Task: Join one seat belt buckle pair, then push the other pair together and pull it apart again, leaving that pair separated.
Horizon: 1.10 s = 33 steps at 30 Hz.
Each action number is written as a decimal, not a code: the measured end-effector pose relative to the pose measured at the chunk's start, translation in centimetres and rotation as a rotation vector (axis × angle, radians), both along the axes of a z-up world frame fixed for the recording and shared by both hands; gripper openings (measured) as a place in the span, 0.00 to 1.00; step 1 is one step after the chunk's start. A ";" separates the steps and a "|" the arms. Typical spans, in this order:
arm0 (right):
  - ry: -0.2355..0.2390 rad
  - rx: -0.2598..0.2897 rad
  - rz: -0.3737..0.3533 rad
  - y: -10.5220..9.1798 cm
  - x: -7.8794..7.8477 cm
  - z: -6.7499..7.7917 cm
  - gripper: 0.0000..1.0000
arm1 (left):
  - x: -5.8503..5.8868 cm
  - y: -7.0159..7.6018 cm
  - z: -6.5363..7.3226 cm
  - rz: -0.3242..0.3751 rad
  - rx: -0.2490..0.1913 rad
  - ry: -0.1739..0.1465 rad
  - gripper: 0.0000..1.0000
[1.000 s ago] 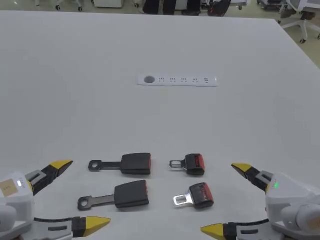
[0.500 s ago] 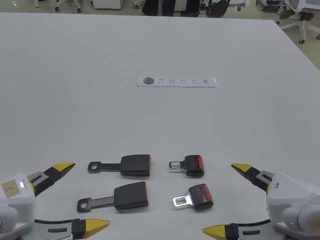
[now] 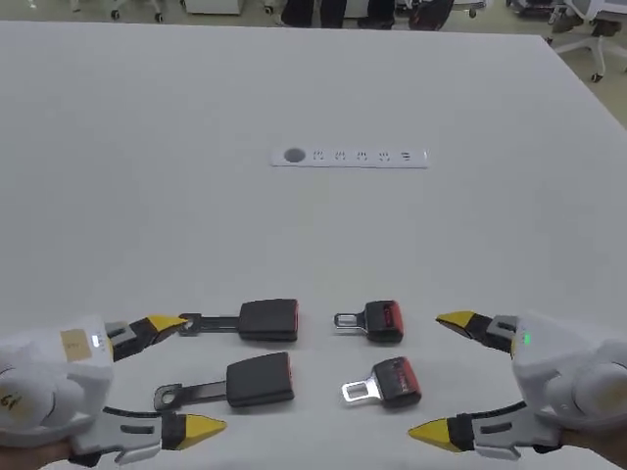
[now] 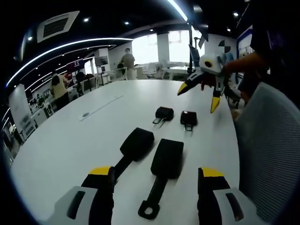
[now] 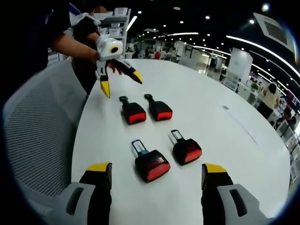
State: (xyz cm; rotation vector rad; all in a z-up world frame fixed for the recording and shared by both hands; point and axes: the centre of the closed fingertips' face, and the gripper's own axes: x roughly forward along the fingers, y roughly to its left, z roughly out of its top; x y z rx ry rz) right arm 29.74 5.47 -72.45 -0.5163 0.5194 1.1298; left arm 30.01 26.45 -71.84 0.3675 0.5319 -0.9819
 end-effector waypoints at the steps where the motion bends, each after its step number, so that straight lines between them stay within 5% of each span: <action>1: 0.006 -0.004 0.006 0.0 0.0 -0.1 0.75 | -0.1 -0.1 -0.2 -0.011 0.011 0.007 0.73; 14: 0.045 -0.069 0.138 0.7 -0.1 -1.6 0.58 | -0.1 -2.2 -1.7 -0.107 0.088 0.068 0.58; 33: 0.044 -0.168 0.306 2.1 0.3 -3.5 0.43 | -0.6 -3.3 -4.3 -0.241 0.191 0.171 0.40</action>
